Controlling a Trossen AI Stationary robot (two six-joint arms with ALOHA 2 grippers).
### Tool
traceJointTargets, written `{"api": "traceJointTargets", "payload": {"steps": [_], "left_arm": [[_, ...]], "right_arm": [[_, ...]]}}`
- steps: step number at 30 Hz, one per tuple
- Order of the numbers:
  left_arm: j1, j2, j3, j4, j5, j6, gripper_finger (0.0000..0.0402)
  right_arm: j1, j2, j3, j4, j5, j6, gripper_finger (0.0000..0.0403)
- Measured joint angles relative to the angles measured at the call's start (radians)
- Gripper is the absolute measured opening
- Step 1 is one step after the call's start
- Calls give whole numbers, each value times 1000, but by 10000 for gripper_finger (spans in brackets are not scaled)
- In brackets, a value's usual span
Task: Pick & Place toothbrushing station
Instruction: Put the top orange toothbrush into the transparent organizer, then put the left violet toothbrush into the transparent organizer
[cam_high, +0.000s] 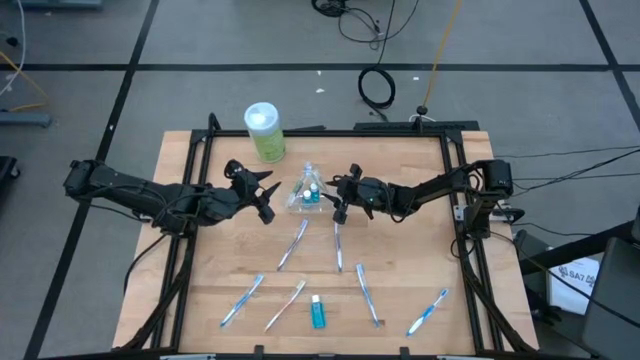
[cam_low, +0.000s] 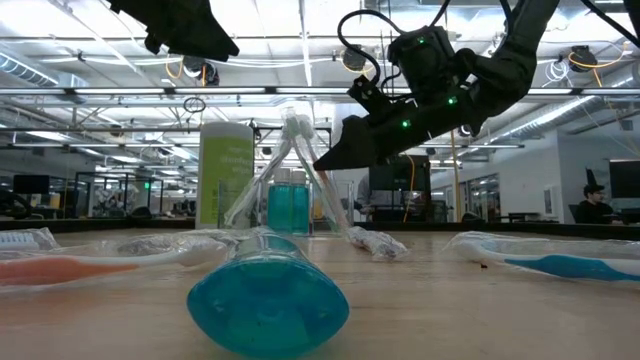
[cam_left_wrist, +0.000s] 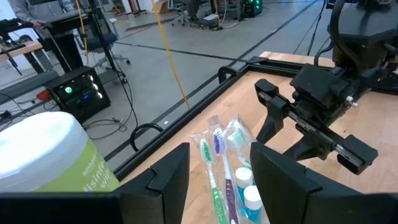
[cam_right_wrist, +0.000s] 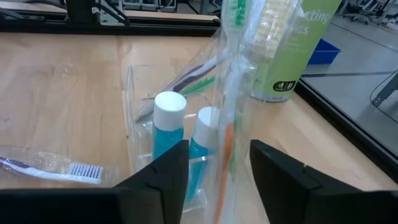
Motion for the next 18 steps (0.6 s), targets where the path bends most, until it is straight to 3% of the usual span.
{"api": "traceJointTargets", "payload": {"steps": [6, 18], "left_arm": [[0, 0, 0, -2, 32, -62, 177], [-4, 6, -43, -79, 363, -331, 177]], "right_arm": [[0, 0, 0, -1, -1, 0, 185], [0, -26, 0, -26, -1, -2, 223]]}}
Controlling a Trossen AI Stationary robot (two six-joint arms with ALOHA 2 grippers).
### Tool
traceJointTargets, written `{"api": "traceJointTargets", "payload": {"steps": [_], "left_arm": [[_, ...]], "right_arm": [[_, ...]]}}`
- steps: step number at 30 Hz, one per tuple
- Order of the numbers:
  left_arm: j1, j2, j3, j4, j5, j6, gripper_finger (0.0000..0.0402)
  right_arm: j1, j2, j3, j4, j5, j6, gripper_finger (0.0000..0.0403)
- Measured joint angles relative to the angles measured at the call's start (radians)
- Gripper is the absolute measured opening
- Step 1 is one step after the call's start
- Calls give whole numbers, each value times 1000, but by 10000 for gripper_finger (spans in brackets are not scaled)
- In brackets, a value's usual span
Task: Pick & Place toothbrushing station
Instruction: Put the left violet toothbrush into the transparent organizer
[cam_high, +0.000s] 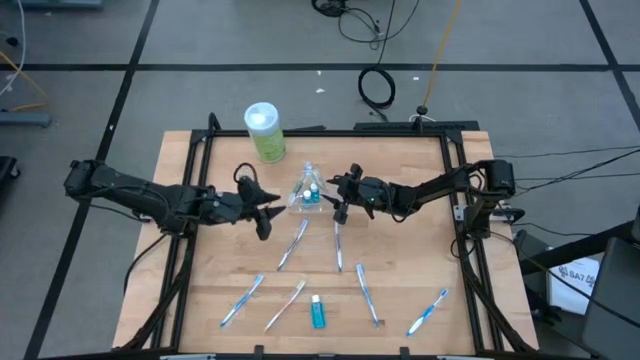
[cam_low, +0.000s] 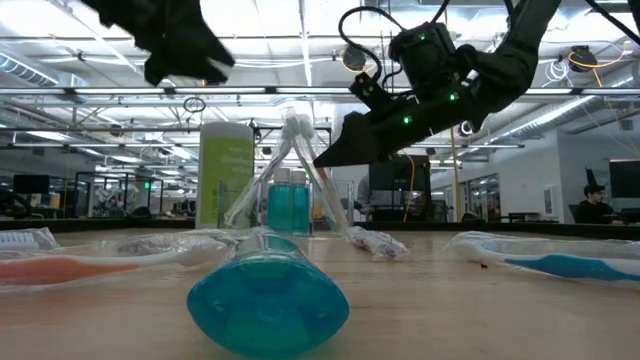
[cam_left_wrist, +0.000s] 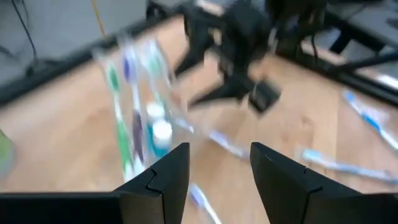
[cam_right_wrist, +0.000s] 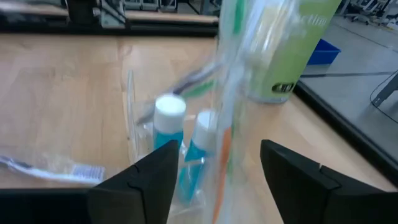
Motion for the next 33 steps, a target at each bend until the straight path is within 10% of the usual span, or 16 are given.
{"api": "traceJointTargets", "payload": {"steps": [16, 33], "left_arm": [[-24, 365, -69, 227, 42, -145, 177], [-32, 660, -69, 379, 126, -230, 177]], "right_arm": [[76, -277, 1, -330, 1, 64, 222], [124, -296, 0, -346, 0, 1, 224]]}}
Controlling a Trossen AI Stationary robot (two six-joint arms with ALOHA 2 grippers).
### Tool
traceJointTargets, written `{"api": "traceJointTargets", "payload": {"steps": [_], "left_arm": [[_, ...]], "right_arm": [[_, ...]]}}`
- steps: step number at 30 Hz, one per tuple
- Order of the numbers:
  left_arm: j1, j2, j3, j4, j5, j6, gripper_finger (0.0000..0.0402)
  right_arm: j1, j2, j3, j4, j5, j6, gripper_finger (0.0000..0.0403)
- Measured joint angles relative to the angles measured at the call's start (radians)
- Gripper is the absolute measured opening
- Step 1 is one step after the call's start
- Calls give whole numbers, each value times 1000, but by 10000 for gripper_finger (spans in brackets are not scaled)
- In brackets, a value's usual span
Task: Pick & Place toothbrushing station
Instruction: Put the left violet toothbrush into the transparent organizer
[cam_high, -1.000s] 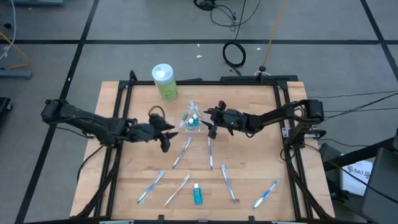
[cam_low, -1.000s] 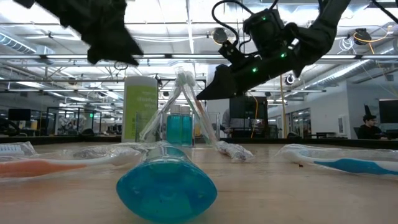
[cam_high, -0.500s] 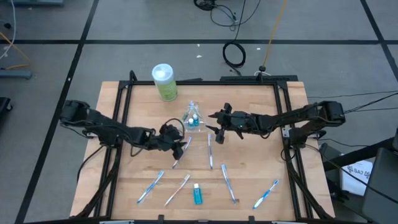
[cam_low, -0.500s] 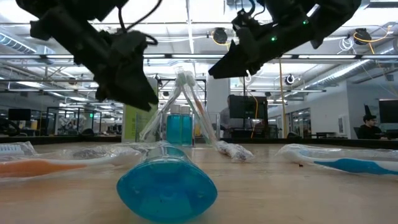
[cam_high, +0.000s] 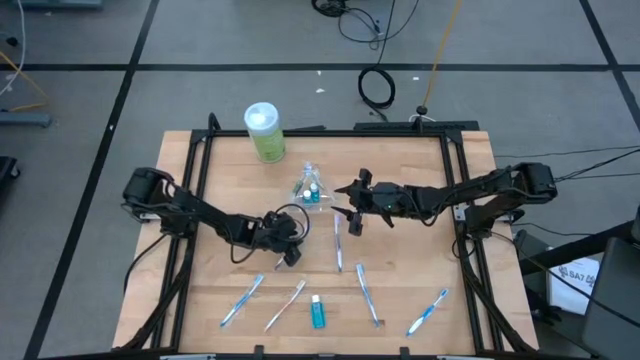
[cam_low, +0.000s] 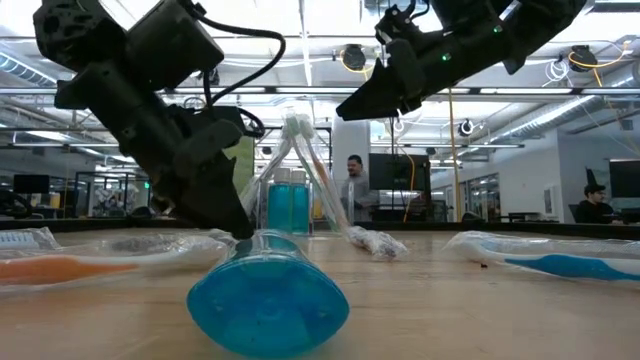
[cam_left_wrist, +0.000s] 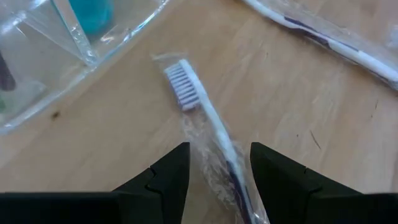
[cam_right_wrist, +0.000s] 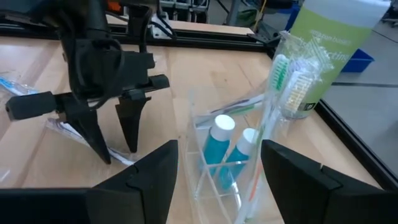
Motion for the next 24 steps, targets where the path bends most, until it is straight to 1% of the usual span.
{"api": "traceJointTargets", "payload": {"steps": [7, 9, 11, 20, 24], "left_arm": [[2, 3, 0, -9, 7, 44, 176], [2, 3, 0, -11, 7, 54, 170], [2, 3, 0, -15, 6, 55, 152], [15, 4, 0, -17, 2, 46, 43], [25, 4, 0, -11, 11, 10, 12]], "right_arm": [[0, 0, 0, -1, 0, 0, 224], [0, 0, 0, -1, 0, 0, 224], [0, 0, 0, 0, 0, 0, 224], [0, 0, 0, 0, 0, 0, 224], [0, 0, 0, 0, 0, 0, 224]]}}
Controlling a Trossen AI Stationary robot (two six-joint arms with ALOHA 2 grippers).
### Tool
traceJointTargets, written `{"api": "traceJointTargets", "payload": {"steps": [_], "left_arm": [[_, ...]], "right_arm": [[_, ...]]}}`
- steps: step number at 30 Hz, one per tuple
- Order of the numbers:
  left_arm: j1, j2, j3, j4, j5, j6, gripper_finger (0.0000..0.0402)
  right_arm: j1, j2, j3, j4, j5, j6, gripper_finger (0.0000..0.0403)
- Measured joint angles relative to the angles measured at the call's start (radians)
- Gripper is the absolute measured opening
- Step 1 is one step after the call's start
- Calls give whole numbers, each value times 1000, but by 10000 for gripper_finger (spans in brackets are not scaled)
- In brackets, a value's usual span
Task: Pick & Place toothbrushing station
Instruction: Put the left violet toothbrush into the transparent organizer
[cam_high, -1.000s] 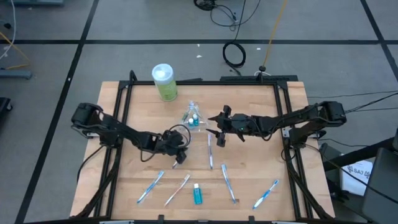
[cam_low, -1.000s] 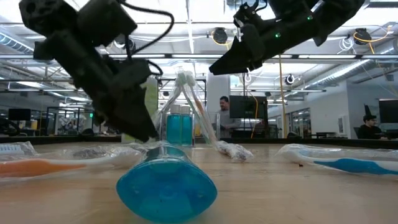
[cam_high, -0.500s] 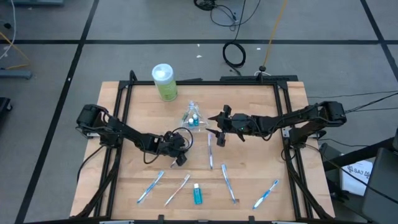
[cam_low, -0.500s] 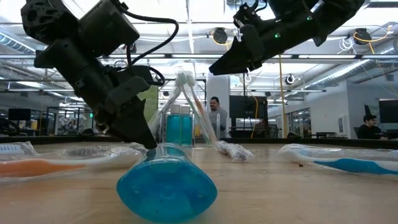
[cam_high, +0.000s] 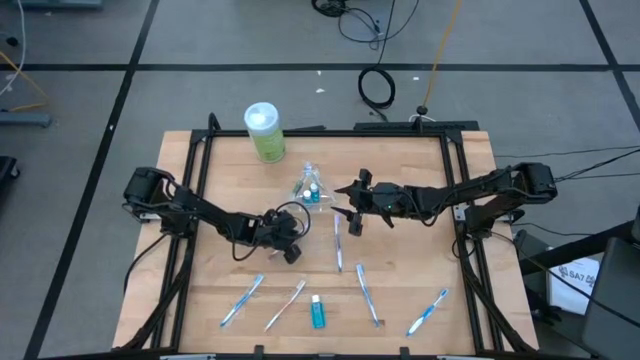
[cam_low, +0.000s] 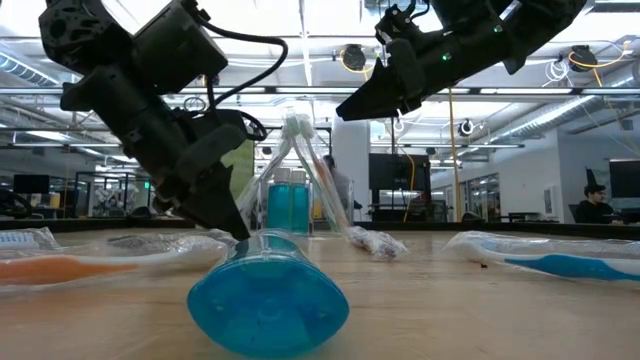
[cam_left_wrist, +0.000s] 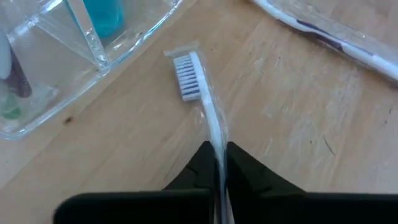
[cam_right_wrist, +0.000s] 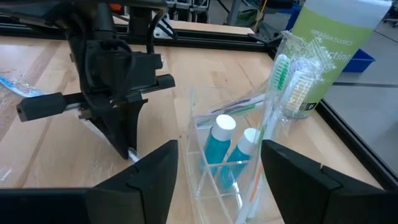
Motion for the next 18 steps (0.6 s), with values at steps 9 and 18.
{"api": "traceJointTargets", "payload": {"steps": [9, 18], "left_arm": [[-2, -61, -1, 3, 1, -25, 19], [-37, -268, -1, 6, -76, 90, 29]], "right_arm": [[0, 0, 0, 0, 0, 0, 224], [0, 0, 0, 0, 0, -1, 224]]}}
